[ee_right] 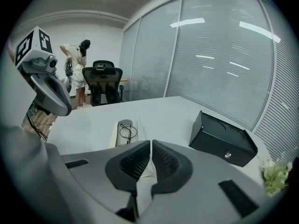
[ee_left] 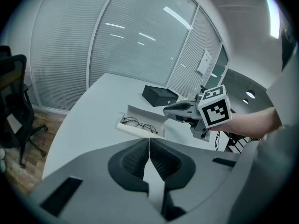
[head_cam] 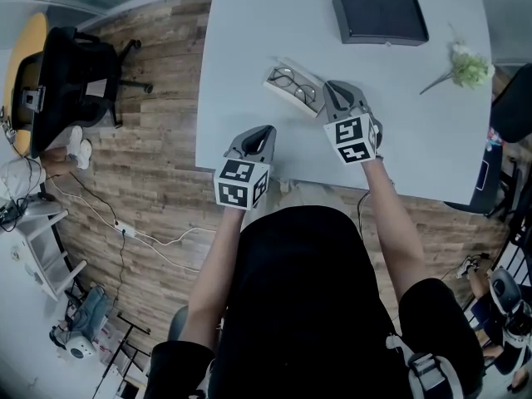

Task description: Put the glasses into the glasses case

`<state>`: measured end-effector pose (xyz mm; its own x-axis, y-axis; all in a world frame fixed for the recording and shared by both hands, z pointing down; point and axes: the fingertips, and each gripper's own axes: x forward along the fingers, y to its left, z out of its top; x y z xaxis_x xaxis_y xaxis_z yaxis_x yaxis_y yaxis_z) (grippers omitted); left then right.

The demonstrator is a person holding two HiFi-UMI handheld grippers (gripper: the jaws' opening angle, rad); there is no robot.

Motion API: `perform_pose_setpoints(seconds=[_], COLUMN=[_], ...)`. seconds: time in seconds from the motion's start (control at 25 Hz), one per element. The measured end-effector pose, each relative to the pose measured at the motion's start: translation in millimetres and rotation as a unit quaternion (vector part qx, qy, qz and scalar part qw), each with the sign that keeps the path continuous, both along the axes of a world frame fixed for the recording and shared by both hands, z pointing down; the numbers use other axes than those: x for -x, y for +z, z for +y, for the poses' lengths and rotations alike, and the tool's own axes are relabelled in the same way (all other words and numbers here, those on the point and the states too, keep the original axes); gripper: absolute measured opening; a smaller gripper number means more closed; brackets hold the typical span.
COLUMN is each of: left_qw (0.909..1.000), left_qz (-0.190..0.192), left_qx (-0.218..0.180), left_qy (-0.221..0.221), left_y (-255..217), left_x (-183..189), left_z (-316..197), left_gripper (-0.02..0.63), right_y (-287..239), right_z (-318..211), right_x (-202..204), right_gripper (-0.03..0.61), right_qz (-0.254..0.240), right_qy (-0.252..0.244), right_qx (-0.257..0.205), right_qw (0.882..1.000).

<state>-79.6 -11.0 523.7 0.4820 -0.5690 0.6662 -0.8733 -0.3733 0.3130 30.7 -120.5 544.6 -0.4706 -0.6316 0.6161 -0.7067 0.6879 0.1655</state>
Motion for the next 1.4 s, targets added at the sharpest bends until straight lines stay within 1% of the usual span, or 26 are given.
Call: perform_pose_setpoints(seconds=[0.52, 0.8, 1.08, 1.4], left_qw=[1.0000, 1.0000, 0.9998, 0.9994], left_qz=[-0.002, -0.005, -0.008, -0.011], left_qx=[0.005, 0.006, 0.014, 0.027], left_qy=[0.006, 0.001, -0.010, -0.017], left_y=[3, 3, 6, 12], left_x=[-12, -13, -11, 3], left_z=[2, 2, 7, 21], left_gripper=[0.025, 0.025, 0.025, 0.025], right_y=[4, 16, 24, 33], right_z=[27, 38, 40, 43], right_x=[16, 19, 20, 29], right_gripper=[0.018, 0.020, 0.020, 0.020], right_qz=[-0.031, -0.026, -0.027, -0.025], right_qy=[-0.010, -0.018, -0.027, -0.029], right_qx=[0.025, 0.042, 0.053, 0.058], right_qw=[0.999, 0.999, 0.998, 0.998])
